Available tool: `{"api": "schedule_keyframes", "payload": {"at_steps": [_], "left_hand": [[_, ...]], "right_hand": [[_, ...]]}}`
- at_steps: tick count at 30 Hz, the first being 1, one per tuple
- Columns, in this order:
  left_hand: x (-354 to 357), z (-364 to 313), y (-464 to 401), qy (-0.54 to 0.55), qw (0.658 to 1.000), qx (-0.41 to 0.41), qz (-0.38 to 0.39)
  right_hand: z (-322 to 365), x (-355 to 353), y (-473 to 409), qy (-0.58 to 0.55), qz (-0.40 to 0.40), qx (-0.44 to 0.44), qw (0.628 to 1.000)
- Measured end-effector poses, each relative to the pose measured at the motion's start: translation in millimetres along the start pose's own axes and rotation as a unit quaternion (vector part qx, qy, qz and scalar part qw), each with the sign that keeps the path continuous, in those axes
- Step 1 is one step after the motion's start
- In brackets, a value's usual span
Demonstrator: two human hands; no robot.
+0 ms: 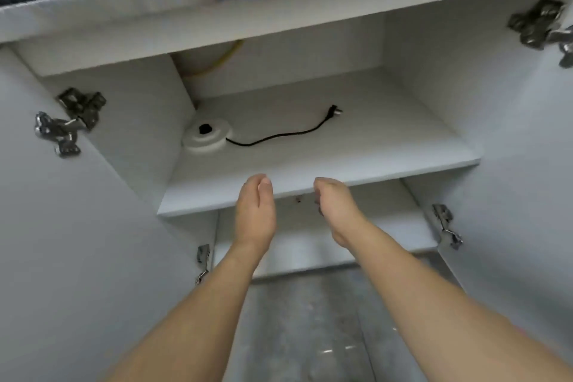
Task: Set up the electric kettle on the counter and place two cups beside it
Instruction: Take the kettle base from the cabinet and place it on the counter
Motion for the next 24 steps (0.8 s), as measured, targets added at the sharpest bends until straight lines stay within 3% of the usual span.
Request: {"api": "schedule_keyframes", "payload": {"at_steps": [3,12,15,18,24], "left_hand": [[-1,17,-11,-0.006,0.999,0.031,-0.009],[-45,15,-85,-0.112,0.993,-0.008,0.021],[-53,26,-105,-0.091,0.995,-0.027,0.021],[-57,40,-126,-0.102,0.993,-0.045,0.022],[-54,69,-187,-0.172,0.983,-0.05,-0.041]], "right_hand": [[-2,8,-16,0.006,-0.008,-0.06,0.998],[44,46,-49,0.134,-0.034,-0.177,0.974],[45,66,-69,-0.024,-0.021,-0.102,0.994],[39,82,-88,-0.215,0.0,-0.005,0.977],[47,114,-128,-0.285,0.015,-0.007,0.958]]}}
Point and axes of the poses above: each hand's wrist, its own y-axis away from the middle knuckle, its own x-axis out of the palm, z = x × y, the point moved 4 cm from there along -y, towards the middle knuckle, and after that the axes turned 5 degrees about y, right-handed, at the moved point
